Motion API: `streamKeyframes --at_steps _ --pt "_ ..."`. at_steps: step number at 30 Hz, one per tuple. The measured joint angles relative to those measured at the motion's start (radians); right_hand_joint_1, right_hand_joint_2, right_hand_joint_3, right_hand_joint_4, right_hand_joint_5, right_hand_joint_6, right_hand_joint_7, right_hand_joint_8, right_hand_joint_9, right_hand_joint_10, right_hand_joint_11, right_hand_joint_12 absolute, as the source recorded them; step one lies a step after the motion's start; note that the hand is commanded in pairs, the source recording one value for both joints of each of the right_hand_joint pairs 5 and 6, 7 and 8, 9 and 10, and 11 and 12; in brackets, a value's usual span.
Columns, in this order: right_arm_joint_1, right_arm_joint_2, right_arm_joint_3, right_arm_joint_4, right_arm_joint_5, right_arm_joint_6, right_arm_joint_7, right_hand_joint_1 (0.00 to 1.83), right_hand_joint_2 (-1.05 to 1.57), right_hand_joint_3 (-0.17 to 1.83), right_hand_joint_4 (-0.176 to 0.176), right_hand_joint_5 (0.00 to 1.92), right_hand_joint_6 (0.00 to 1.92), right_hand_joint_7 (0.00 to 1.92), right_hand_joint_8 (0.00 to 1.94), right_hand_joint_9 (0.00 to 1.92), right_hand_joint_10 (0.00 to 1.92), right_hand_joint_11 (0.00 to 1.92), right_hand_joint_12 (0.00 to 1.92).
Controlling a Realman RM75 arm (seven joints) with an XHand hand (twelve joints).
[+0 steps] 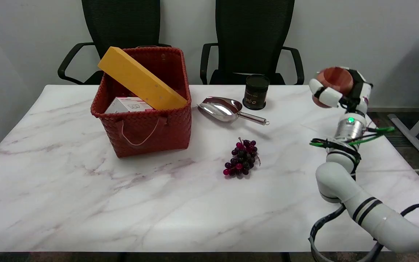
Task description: Place the wooden mortar into the brown storage basket.
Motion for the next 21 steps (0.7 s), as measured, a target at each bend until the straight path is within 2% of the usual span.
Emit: streamKeyframes --at_steps 9,21 --pt "0.116 0.002 -0.064 0.004 -0.080 -0.058 0.011 1.28 1.12 1.31 0.000 1.12 1.12 0.98 0.98 0.78 0.78 0.76 0.76" --pt "0.324 -0.045 -0.213 -0.092 -0.129 -0.148 0.051 1.29 1.03 1.34 0.000 1.13 1.13 0.96 0.96 0.77 0.77 0.67 0.67"
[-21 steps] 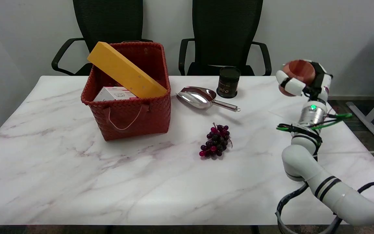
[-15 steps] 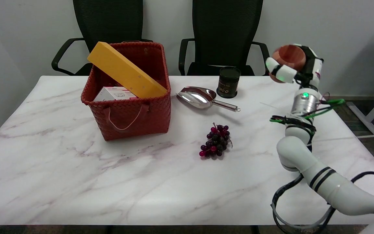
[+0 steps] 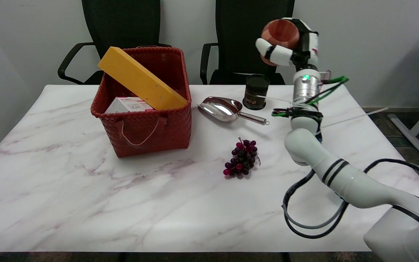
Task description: Place the wooden mortar into the brown storage basket.
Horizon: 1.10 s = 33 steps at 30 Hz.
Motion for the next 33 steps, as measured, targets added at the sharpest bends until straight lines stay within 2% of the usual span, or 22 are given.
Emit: streamKeyframes --at_steps 19,27,33 --pt "0.249 -0.212 -0.154 -0.247 -0.075 -0.154 0.034 1.29 0.90 1.26 0.000 1.10 1.10 0.97 0.97 0.80 0.80 0.60 0.60" --pt "0.320 -0.311 -0.208 -0.347 -0.087 -0.205 0.090 1.30 0.95 1.05 0.000 1.04 1.04 1.03 1.03 0.92 0.92 0.72 0.72" --pt "0.352 -0.368 -0.237 -0.388 -0.091 -0.255 0.130 1.29 0.88 1.14 0.000 1.08 1.08 1.03 1.03 0.90 0.90 0.71 0.71"
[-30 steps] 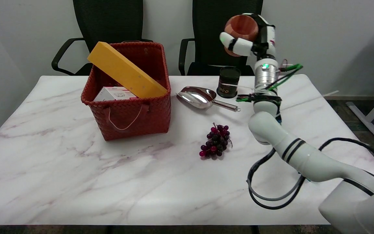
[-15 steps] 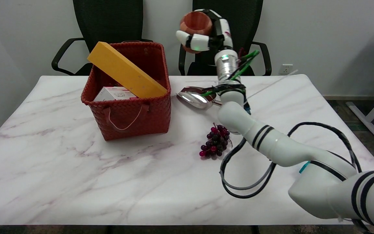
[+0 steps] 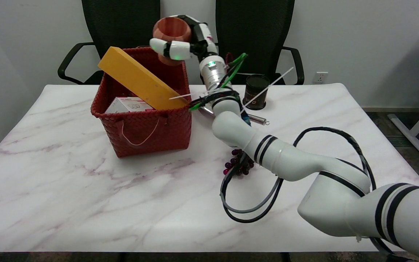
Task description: Place the wooden mortar into the brown storage basket.
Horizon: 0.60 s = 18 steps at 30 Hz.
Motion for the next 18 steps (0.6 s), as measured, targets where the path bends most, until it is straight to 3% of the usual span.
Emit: streamKeyframes --at_steps 10,18 --pt "0.004 -0.060 -0.042 -0.012 -0.005 -0.073 0.048 1.30 0.94 1.05 0.000 1.02 1.02 1.08 1.08 0.96 0.96 0.78 0.78" --pt "-0.041 -0.056 -0.052 0.041 -0.006 -0.111 0.068 1.29 1.02 1.03 0.000 1.03 1.03 1.14 1.14 1.01 1.01 0.85 0.85"
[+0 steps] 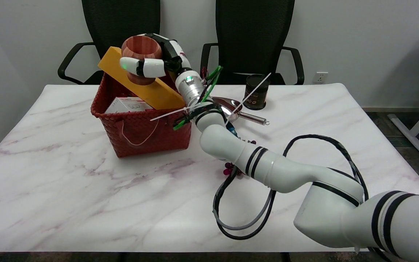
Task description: Place the wooden mortar into the brown storage basket.
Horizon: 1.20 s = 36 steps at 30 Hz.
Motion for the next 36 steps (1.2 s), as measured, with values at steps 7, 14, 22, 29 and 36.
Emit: streamKeyframes --at_steps 7,14,22,29,36 --pt "-0.063 0.040 0.010 0.094 0.000 -0.024 0.007 1.25 1.08 1.06 0.000 1.08 1.08 1.16 1.16 0.99 0.99 0.83 0.83" --pt "-0.132 0.095 0.036 0.188 0.003 -0.050 0.007 1.25 1.11 1.09 0.000 1.09 1.09 1.16 1.16 0.97 0.97 0.82 0.82" --pt "-0.174 0.117 0.045 0.223 0.001 -0.069 0.007 1.29 1.02 1.20 0.000 1.04 1.04 1.15 1.15 0.82 0.82 0.64 0.64" --pt "-0.189 0.122 0.041 0.226 -0.038 -0.081 0.007 1.34 0.29 1.57 0.000 0.00 0.00 0.22 0.22 0.03 0.03 0.00 0.00" --pt "-0.195 0.129 0.055 0.232 -0.110 -0.115 -0.006 1.33 0.07 1.43 0.000 0.00 0.00 0.00 0.00 0.00 0.00 0.00 0.00"
